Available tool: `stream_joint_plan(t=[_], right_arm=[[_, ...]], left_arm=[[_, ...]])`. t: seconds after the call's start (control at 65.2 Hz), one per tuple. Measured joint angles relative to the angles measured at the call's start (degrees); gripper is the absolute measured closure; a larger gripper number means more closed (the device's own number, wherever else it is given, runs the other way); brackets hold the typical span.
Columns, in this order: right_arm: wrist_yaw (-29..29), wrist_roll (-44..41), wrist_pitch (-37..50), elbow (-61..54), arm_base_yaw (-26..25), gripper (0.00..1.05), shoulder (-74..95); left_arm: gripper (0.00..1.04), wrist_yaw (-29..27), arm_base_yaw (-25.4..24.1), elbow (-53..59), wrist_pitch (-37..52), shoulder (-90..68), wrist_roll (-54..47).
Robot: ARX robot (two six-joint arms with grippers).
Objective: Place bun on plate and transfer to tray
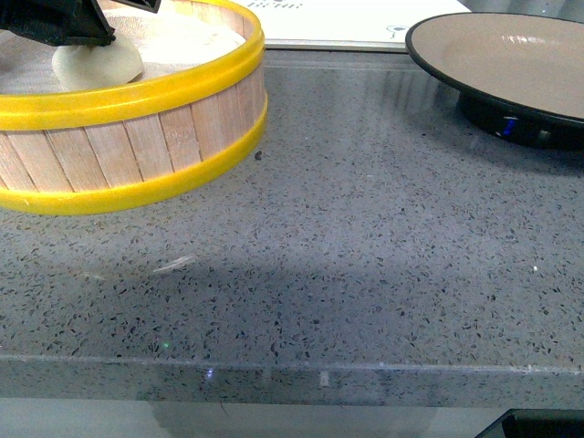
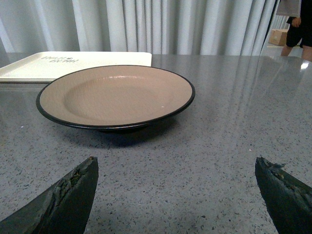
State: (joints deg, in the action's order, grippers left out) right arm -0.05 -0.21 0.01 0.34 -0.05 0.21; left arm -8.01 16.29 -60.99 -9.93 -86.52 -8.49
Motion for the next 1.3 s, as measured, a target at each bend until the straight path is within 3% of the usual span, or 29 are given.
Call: stream_joint_plan(t=[0.383, 0.752, 1.028, 1.304], right_arm=[[0.0, 0.0, 0.0, 0.0, 0.0, 0.09, 0.0], [0.0, 0.0, 0.0, 0.0, 0.0, 0.09, 0.0], [0.0, 0.0, 0.0, 0.0, 0.0, 0.09, 0.0], [0.0, 0.0, 0.0, 0.0, 0.0, 0.09, 0.0]], left_arm=[[1.01, 2.19, -1.11, -3.15, -1.46, 1.7, 0.2], [1.01, 4.98, -0.68, -21.68, -5.25, -0.42, 0.09], [1.01, 6.12, 6.43, -35.69, -7.61, -7.93, -0.44], [1.01, 8.68, 17.09, -43.65, -7.54, -18.25, -0.81]])
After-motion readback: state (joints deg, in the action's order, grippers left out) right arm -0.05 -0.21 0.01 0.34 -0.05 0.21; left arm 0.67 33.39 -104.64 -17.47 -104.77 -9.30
